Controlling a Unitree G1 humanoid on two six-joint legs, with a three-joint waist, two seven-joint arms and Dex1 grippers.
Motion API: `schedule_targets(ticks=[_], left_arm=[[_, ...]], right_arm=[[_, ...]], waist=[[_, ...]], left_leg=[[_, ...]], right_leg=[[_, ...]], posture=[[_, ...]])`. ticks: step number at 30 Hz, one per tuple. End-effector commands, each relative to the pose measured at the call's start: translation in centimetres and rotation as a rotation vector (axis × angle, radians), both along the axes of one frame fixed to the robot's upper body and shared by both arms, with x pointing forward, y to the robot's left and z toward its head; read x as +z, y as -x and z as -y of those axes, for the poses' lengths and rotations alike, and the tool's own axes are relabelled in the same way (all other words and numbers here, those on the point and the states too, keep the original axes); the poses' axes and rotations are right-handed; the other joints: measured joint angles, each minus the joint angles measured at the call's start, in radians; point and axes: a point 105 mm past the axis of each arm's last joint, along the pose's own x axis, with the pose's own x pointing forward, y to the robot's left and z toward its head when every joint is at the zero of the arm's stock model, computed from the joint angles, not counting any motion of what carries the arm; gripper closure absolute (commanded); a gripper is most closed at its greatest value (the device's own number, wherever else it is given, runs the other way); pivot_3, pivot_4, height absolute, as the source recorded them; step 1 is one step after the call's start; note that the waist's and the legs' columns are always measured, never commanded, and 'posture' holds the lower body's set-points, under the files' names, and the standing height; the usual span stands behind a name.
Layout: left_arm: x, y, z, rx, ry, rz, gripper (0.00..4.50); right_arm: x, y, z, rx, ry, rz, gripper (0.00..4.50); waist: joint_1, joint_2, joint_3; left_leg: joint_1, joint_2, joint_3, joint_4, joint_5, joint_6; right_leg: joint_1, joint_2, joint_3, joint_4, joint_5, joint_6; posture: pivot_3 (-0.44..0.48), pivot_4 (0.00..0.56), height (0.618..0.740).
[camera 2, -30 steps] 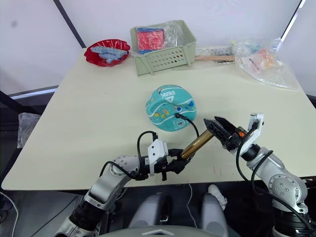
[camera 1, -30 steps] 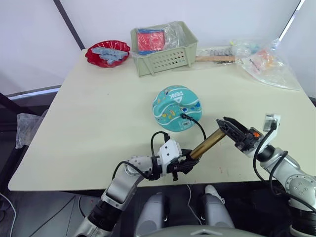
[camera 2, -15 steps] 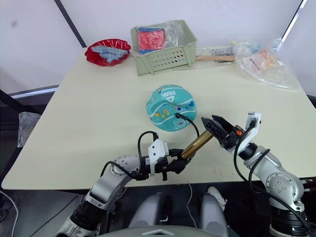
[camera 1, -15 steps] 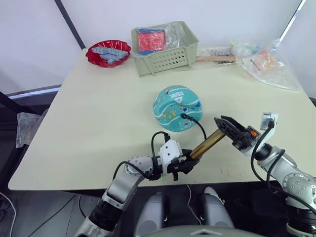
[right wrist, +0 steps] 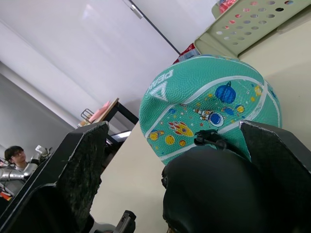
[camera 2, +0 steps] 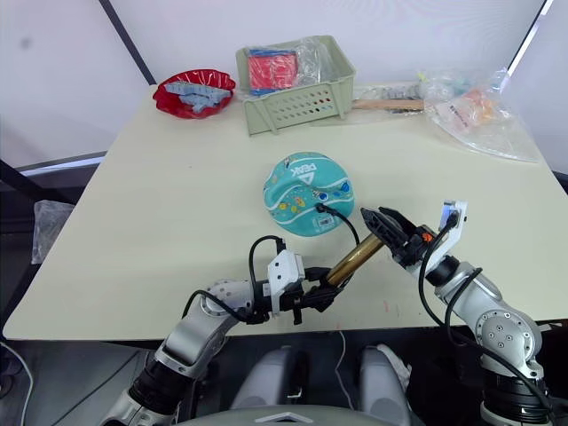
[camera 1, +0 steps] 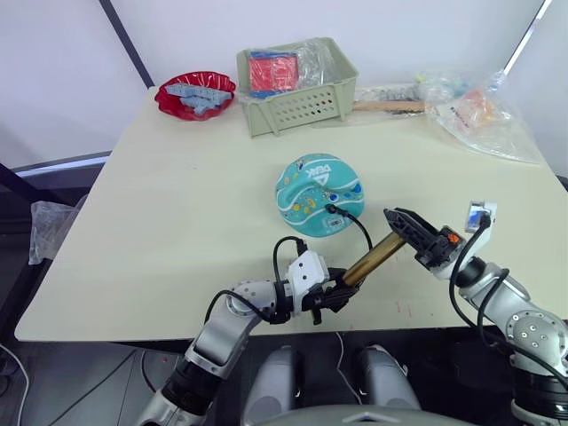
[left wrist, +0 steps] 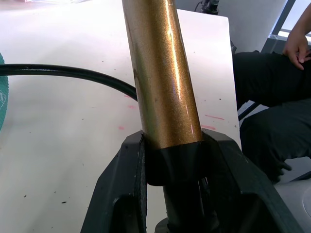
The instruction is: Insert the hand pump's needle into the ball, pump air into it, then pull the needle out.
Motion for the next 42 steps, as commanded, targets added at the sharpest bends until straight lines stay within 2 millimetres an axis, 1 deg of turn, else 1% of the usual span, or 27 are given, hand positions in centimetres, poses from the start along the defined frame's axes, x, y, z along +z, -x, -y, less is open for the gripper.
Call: schedule_targets(ticks=[1, 3, 4, 5, 17, 18, 19, 20, 21, 22, 23, 24, 27, 30, 31, 35, 39, 42], left_arm=[[0.5, -0.1, -0.1, 0.007, 0.019, 0.022, 3.31], [0.4, -0.1, -0.1, 0.008, 0.019, 0.021, 3.31], [0.4, -0.1, -0.1, 0.008, 0.018, 0.021, 3.31], [0.4, -0.1, -0.1, 0.008, 0.017, 0.021, 3.31], [0.4, -0.4, -0.3, 0.030, 0.036, -0.007, 3.31], [0.4, -0.4, -0.3, 0.034, 0.041, -0.008, 2.29], [0.5, -0.4, -0.4, 0.036, 0.046, -0.013, 1.95], [0.5, -0.4, -0.4, 0.037, 0.050, -0.016, 1.52], [0.5, -0.4, -0.4, 0.037, 0.051, -0.018, 0.98], [0.6, -0.4, -0.5, 0.035, 0.052, -0.019, 0.61], [0.7, -0.4, -0.6, 0.032, 0.058, -0.023, 0.10], [0.9, -0.3, -0.9, 0.027, 0.065, -0.026, 0.02], [1.4, 0.0, -1.5, 0.012, 0.083, -0.031, 0.02], [1.7, 0.0, -2.3, 0.011, 0.086, -0.032, 0.02], [1.8, 0.0, -2.6, 0.009, 0.085, -0.032, 0.02], [1.9, -0.2, -3.7, -0.013, 0.054, -0.027, 0.02], [1.7, -0.8, -4.5, -0.042, -0.010, -0.013, 0.02], [1.8, -1.2, -4.6, -0.086, -0.061, -0.012, 0.02]], right_arm=[[1.5, 0.2, 0.0, 0.003, -0.017, 0.059, 1.28], [1.4, 0.1, 0.0, 0.001, -0.018, 0.058, 2.33], [1.4, 0.1, -0.1, 0.000, -0.018, 0.058, 2.67], [1.4, 0.1, -0.1, 0.000, -0.018, 0.058, 2.74], [1.2, 0.1, -0.4, 0.002, 0.005, 0.062, 2.74], [1.2, 0.1, -0.4, 0.000, 0.006, 0.064, 2.74], [1.4, 0.1, -0.4, 0.005, -0.007, 0.074, 2.74], [1.5, 0.2, -0.5, 0.009, -0.017, 0.081, 2.74], [1.6, 0.2, -0.5, 0.012, -0.023, 0.086, 2.74], [1.7, 0.2, -0.4, 0.008, -0.016, 0.091, 2.74], [1.8, 0.1, -0.2, -0.004, -0.001, 0.110, 2.74], [2.1, 0.2, 0.0, -0.006, 0.015, 0.132, 2.74], [3.1, 0.6, 0.2, 0.007, 0.036, 0.196, 2.74], [4.1, 1.1, 0.1, 0.043, 0.095, 0.280, 2.74], [4.4, 1.2, 0.0, 0.053, 0.116, 0.307, 2.74], [5.3, 1.4, -0.5, 0.101, 0.253, 0.428, 2.74], [5.5, 1.4, -1.3, 0.165, 0.387, 0.527, 2.74], [6.1, 1.6, -2.0, 0.222, 0.466, 0.613, 2.74]], waist=[[0.000, 0.000, 0.000], [0.000, 0.000, 0.000], [0.000, 0.000, 0.000], [-0.001, 0.000, 0.000], [-0.001, 0.000, 0.000], [-0.002, 0.000, 0.000], [-0.002, 0.000, 0.000], [-0.002, 0.000, 0.000], [-0.003, 0.000, 0.000], [-0.003, 0.000, 0.000], [-0.003, 0.000, 0.000], [-0.003, 0.000, 0.000], [-0.004, 0.000, 0.000], [-0.010, 0.000, 0.000], [-0.012, 0.000, 0.000], [-0.020, 0.000, 0.000], [-0.019, 0.000, 0.000], [-0.020, 0.000, 0.000]], left_leg=[[0.000, 0.000, 0.000, 0.000, 0.000, 0.000], [0.000, 0.000, 0.000, 0.000, 0.000, 0.000], [0.000, 0.000, 0.000, 0.000, 0.000, 0.000], [0.000, 0.000, 0.000, 0.000, 0.000, 0.000], [0.000, 0.000, 0.000, 0.000, 0.000, 0.000], [0.000, 0.000, 0.000, 0.000, 0.000, 0.000], [0.000, 0.000, 0.000, 0.000, 0.000, 0.000], [0.000, 0.000, 0.000, 0.000, 0.000, 0.000], [0.000, 0.000, 0.000, 0.000, 0.000, 0.000], [0.000, 0.000, 0.000, 0.000, 0.000, 0.000], [0.000, 0.000, 0.000, 0.000, 0.000, 0.000], [0.000, 0.000, 0.000, 0.000, 0.000, 0.000], [0.000, 0.000, 0.000, 0.000, 0.000, 0.000], [0.000, 0.000, 0.000, 0.000, 0.000, 0.000], [-0.001, 0.000, 0.000, 0.000, 0.000, 0.000], [-0.007, 0.001, -0.003, 0.002, 0.002, -0.003], [-0.011, 0.003, -0.013, 0.001, 0.005, -0.009], [-0.010, 0.002, -0.013, 0.001, 0.006, -0.009]], right_leg=[[0.000, 0.000, 0.000, 0.000, 0.000, 0.000], [0.000, 0.000, 0.000, 0.000, 0.000, 0.000], [0.000, 0.000, 0.000, 0.000, 0.000, 0.000], [0.000, 0.000, 0.000, 0.000, 0.000, 0.000], [0.000, 0.000, 0.000, 0.000, 0.000, 0.000], [0.000, 0.000, 0.000, 0.000, 0.000, 0.000], [0.000, 0.000, 0.000, 0.000, 0.000, 0.000], [0.000, 0.000, 0.000, 0.000, 0.000, 0.000], [0.000, 0.000, 0.000, 0.000, 0.000, 0.000], [0.000, 0.000, 0.000, 0.000, 0.000, 0.000], [0.000, 0.000, 0.000, 0.000, 0.000, 0.000], [0.000, 0.000, 0.000, 0.000, 0.000, 0.000], [0.000, 0.000, 0.000, 0.000, 0.000, 0.000], [0.000, 0.000, 0.001, 0.000, 0.000, 0.000], [0.000, -0.003, 0.003, 0.000, -0.001, 0.002], [0.000, -0.009, 0.009, 0.000, -0.005, 0.010], [0.000, -0.005, 0.010, 0.001, -0.006, 0.011], [0.000, -0.003, 0.009, 0.002, -0.007, 0.010]], posture=[[0.000, 0.150, 0.738], [0.000, 0.150, 0.738], [0.000, 0.150, 0.738], [0.000, 0.150, 0.738], [0.000, 0.150, 0.738], [0.000, 0.150, 0.738], [0.000, 0.150, 0.738], [0.000, 0.150, 0.738], [0.000, 0.150, 0.738], [0.000, 0.150, 0.738], [0.000, 0.150, 0.738], [0.000, 0.150, 0.738], [0.000, 0.150, 0.738], [0.000, 0.150, 0.738], [0.000, 0.150, 0.738], [0.000, 0.150, 0.738], [0.000, 0.150, 0.738], [0.000, 0.150, 0.738]])
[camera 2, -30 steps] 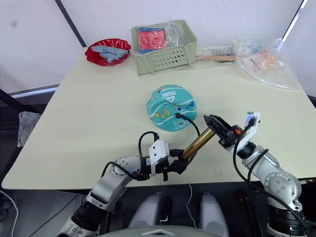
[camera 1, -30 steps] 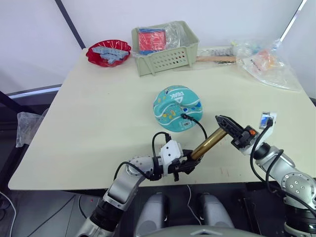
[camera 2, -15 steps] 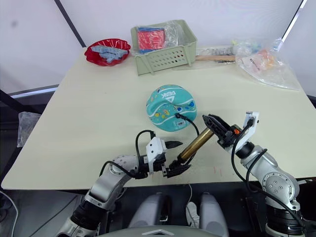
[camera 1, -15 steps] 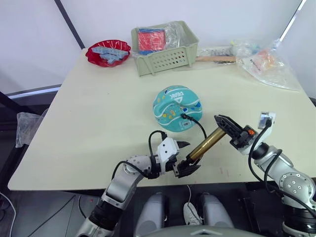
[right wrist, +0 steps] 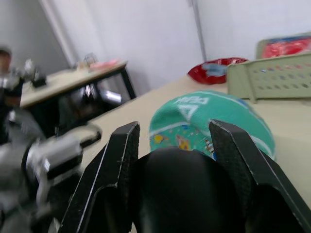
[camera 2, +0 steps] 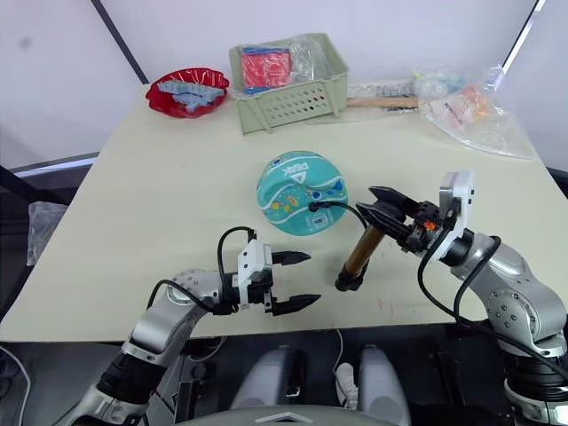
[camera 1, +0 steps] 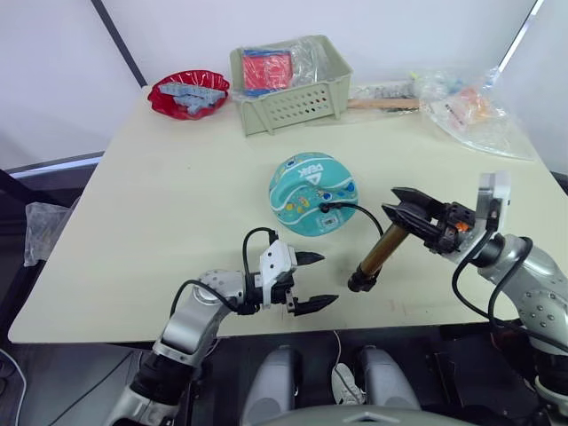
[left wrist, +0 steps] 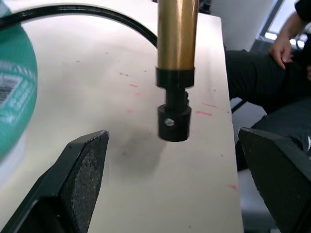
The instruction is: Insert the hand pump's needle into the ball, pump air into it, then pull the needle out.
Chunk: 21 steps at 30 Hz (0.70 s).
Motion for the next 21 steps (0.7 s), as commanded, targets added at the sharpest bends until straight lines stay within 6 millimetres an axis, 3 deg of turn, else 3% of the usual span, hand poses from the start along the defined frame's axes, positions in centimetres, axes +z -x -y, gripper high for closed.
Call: schedule_targets(ticks=[1, 10, 12, 21], left_arm=[[0.6, -0.4, -0.1, -0.057, -0.045, 0.026, 0.02], [1.7, -3.1, -0.6, -0.036, -0.125, 0.084, 0.02], [2.2, -3.4, -0.1, -0.043, -0.107, 0.091, 0.02], [1.0, -2.5, 4.6, -0.161, -0.088, 0.055, 0.02]], right_arm=[[1.9, 0.8, -1.0, 0.078, 0.085, 0.161, 2.74], [2.3, 1.2, -2.0, 0.133, 0.180, 0.248, 2.74], [2.5, 1.3, -2.2, 0.142, 0.183, 0.258, 2.74], [3.1, 1.9, -3.0, 0.162, 0.177, 0.283, 2.74]], waist=[[-0.001, 0.000, 0.000], [0.001, -0.001, 0.000], [0.001, -0.001, 0.000], [0.000, -0.001, 0.000]], left_leg=[[0.000, 0.000, 0.000, 0.000, 0.000, 0.000], [-0.001, -0.001, 0.000, 0.000, 0.000, 0.000], [-0.001, -0.001, 0.000, 0.000, 0.000, 0.000], [-0.001, -0.002, 0.000, 0.000, 0.000, 0.000]], right_leg=[[0.000, 0.000, 0.000, 0.000, 0.000, 0.000], [0.000, -0.001, 0.000, 0.000, 0.002, 0.003], [0.000, -0.001, 0.000, 0.000, 0.002, 0.003], [0.000, 0.000, 0.000, 0.000, 0.002, 0.003]], posture=[[0.000, 0.150, 0.738], [0.000, 0.150, 0.738], [0.000, 0.150, 0.738], [0.000, 0.150, 0.738]])
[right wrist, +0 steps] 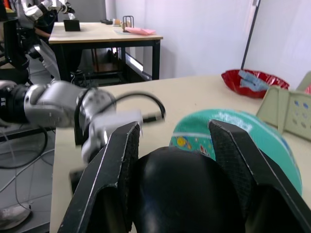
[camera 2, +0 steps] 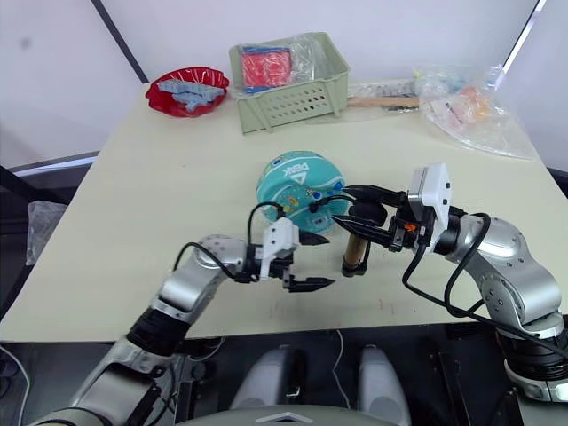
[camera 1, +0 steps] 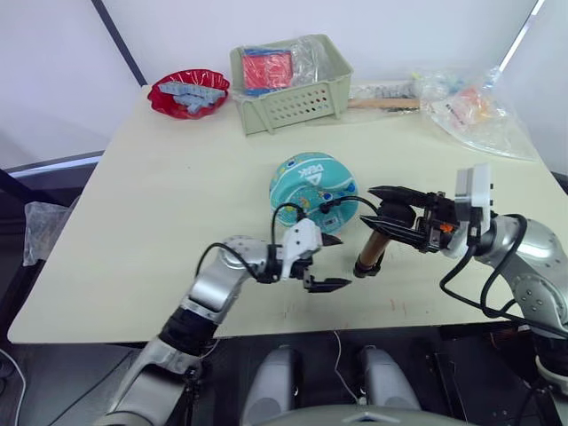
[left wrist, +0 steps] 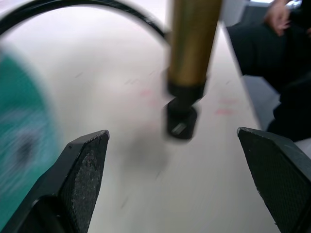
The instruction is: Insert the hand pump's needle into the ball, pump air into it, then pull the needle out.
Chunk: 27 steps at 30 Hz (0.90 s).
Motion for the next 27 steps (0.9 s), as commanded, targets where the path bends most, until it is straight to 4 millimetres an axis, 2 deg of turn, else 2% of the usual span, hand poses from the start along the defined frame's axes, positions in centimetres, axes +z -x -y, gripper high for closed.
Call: schedule_targets(ticks=[1, 8, 15, 17, 19, 23, 24, 27], left_arm=[[0.2, 0.1, 1.1, -0.018, 0.023, -0.010, 0.02], [-0.9, 0.1, 2.7, -0.029, 0.052, -0.035, 0.02], [-1.6, 0.4, 3.2, -0.045, 0.054, -0.034, 0.02], [-1.8, 0.3, 3.3, -0.049, 0.043, -0.027, 0.52], [-2.1, 0.2, 3.1, -0.047, 0.033, -0.030, 1.26], [-2.4, 0.0, 3.0, -0.035, 0.049, -0.047, 3.28], [-2.4, 0.0, 3.0, -0.032, 0.054, -0.049, 3.47], [-2.5, 0.1, 2.9, -0.037, 0.051, -0.045, 3.47]], right_arm=[[1.2, 0.8, -0.4, 0.026, -0.014, 0.055, 2.74], [1.2, 1.2, -0.5, 0.040, -0.023, 0.047, 2.74], [1.3, 1.3, -0.5, 0.044, -0.027, 0.045, 2.74], [1.3, 1.4, -0.5, 0.046, -0.030, 0.044, 2.74], [1.3, 1.4, -0.5, 0.046, -0.033, 0.044, 2.74], [1.3, 1.4, -0.4, 0.046, -0.036, 0.042, 2.74], [1.3, 1.4, -0.4, 0.045, -0.036, 0.042, 2.74], [1.3, 1.4, -0.4, 0.046, -0.037, 0.041, 2.74]], waist=[[-0.002, 0.000, 0.000], [-0.001, 0.000, 0.000], [-0.001, 0.000, 0.000], [-0.001, 0.000, 0.000], [-0.001, 0.000, 0.000], [-0.001, 0.000, 0.000], [-0.001, 0.000, 0.000], [-0.001, 0.000, 0.000]], left_leg=[[0.000, 0.000, 0.000, 0.000, 0.000, 0.000], [0.000, 0.000, 0.000, 0.001, 0.000, 0.000], [0.000, 0.000, 0.000, 0.001, 0.000, 0.000], [0.000, 0.000, 0.000, 0.001, 0.000, 0.000], [0.000, 0.000, 0.000, 0.001, 0.000, 0.000], [0.000, 0.000, 0.000, 0.001, 0.000, 0.000], [0.000, 0.000, 0.000, 0.001, 0.000, 0.000], [0.000, 0.000, 0.000, 0.001, 0.000, 0.000]], right_leg=[[0.000, 0.000, 0.000, 0.000, 0.000, 0.000], [0.000, 0.000, 0.000, 0.001, 0.000, 0.000], [0.000, 0.000, 0.000, 0.001, 0.000, 0.000], [0.000, 0.000, 0.000, 0.001, 0.000, 0.000], [0.000, 0.000, 0.000, 0.001, 0.000, 0.000], [0.000, 0.000, 0.000, 0.001, 0.000, 0.000], [0.000, 0.000, 0.000, 0.001, 0.000, 0.000], [0.000, 0.000, 0.000, 0.001, 0.000, 0.000]], posture=[[0.000, 0.150, 0.738], [0.000, 0.150, 0.738], [0.000, 0.150, 0.738], [0.000, 0.150, 0.738], [0.000, 0.150, 0.738], [0.000, 0.150, 0.738], [0.000, 0.150, 0.738], [0.000, 0.150, 0.738]])
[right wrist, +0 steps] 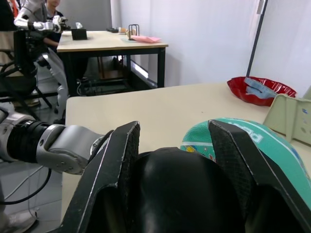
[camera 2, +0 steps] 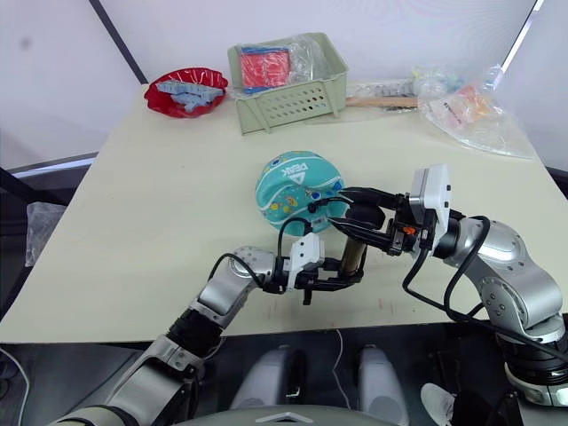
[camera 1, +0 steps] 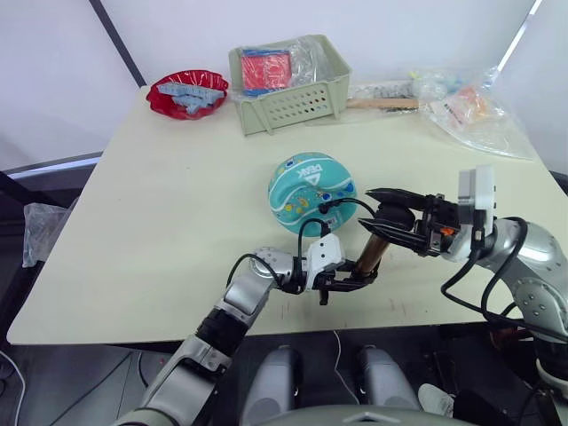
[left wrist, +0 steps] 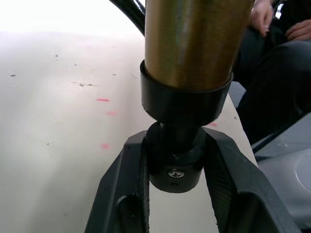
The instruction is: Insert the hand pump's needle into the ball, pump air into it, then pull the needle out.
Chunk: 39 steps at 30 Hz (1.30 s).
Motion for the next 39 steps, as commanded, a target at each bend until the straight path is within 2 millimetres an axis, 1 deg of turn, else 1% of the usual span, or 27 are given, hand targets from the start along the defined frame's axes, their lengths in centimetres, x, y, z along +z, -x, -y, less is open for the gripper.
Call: schedule_targets(ticks=[1, 2, 10, 18, 23, 27, 35, 37, 39], left_arm=[[0.4, -0.1, -0.1, 0.001, 0.028, 0.011, 3.47], [0.4, -0.1, -0.1, 0.004, 0.031, 0.009, 3.47], [-0.9, -0.3, 1.5, 0.020, 0.027, 0.028, 3.47], [-2.4, -0.7, 3.8, 0.042, 0.017, 0.028, 3.47], [-3.1, -0.9, 4.3, 0.043, 0.015, 0.024, 3.47], [-3.8, -0.9, 4.3, 0.040, 0.004, 0.020, 3.47], [-5.1, -1.0, 4.0, 0.034, -0.023, 0.000, 3.47], [-5.4, -0.8, 4.0, 0.030, -0.028, -0.010, 3.47], [-5.6, -0.6, 4.1, 0.020, -0.032, -0.014, 3.47]], right_arm=[[1.1, 0.8, -0.1, 0.020, -0.009, 0.059, 2.74], [1.1, 0.7, -0.1, 0.020, -0.008, 0.058, 2.74], [-1.0, 0.1, 0.8, -0.027, 0.060, 0.031, 2.74], [-3.8, -0.5, 1.7, -0.086, 0.121, -0.008, 2.74], [-5.1, -0.8, 2.6, -0.128, 0.139, -0.030, 2.74], [-5.1, -0.9, 3.1, -0.148, 0.133, -0.035, 2.74], [-4.0, -0.9, 3.4, -0.153, 0.098, -0.048, 2.74], [-4.3, -0.9, 3.6, -0.165, 0.085, -0.078, 2.74], [-4.9, -0.7, 3.7, -0.172, 0.105, -0.097, 2.74]], waist=[[0.000, 0.000, 0.000], [0.000, 0.000, 0.000], [0.002, 0.000, 0.000], [0.003, 0.000, 0.000], [0.010, -0.001, -0.001], [0.017, -0.003, -0.002], [0.025, -0.004, -0.003], [0.026, -0.004, -0.003], [0.027, -0.005, -0.005]], left_leg=[[0.000, 0.000, 0.000, 0.000, 0.000, 0.000], [0.000, 0.000, 0.000, 0.000, 0.000, 0.000], [0.000, -0.001, 0.000, 0.000, 0.000, 0.000], [0.000, -0.001, 0.000, 0.001, 0.000, 0.000], [0.001, -0.002, -0.001, 0.002, 0.000, 0.000], [0.002, -0.002, -0.001, 0.003, 0.000, 0.000], [0.002, -0.002, -0.001, 0.004, 0.000, 0.000], [0.002, -0.002, -0.001, 0.004, 0.000, 0.000], [0.002, -0.002, -0.001, 0.004, 0.000, 0.000]], right_leg=[[0.000, 0.000, 0.000, 0.000, 0.000, 0.000], [0.000, 0.000, 0.000, 0.000, 0.000, 0.000], [0.000, 0.000, 0.000, 0.000, 0.000, 0.000], [0.001, 0.000, 0.000, 0.000, 0.000, 0.000], [0.002, 0.000, 0.000, 0.000, 0.000, 0.000], [0.004, 0.000, 0.000, 0.000, 0.000, 0.001], [0.004, -0.001, 0.000, 0.000, 0.001, 0.001], [0.004, -0.001, 0.000, 0.000, 0.001, 0.001], [0.005, -0.001, 0.000, 0.000, 0.001, 0.001]], posture=[[0.000, 0.150, 0.738], [0.000, 0.150, 0.738], [0.000, 0.150, 0.738], [0.000, 0.150, 0.738], [0.000, 0.150, 0.738], [0.000, 0.150, 0.738], [0.000, 0.150, 0.738], [0.000, 0.150, 0.738], [0.000, 0.150, 0.738]])
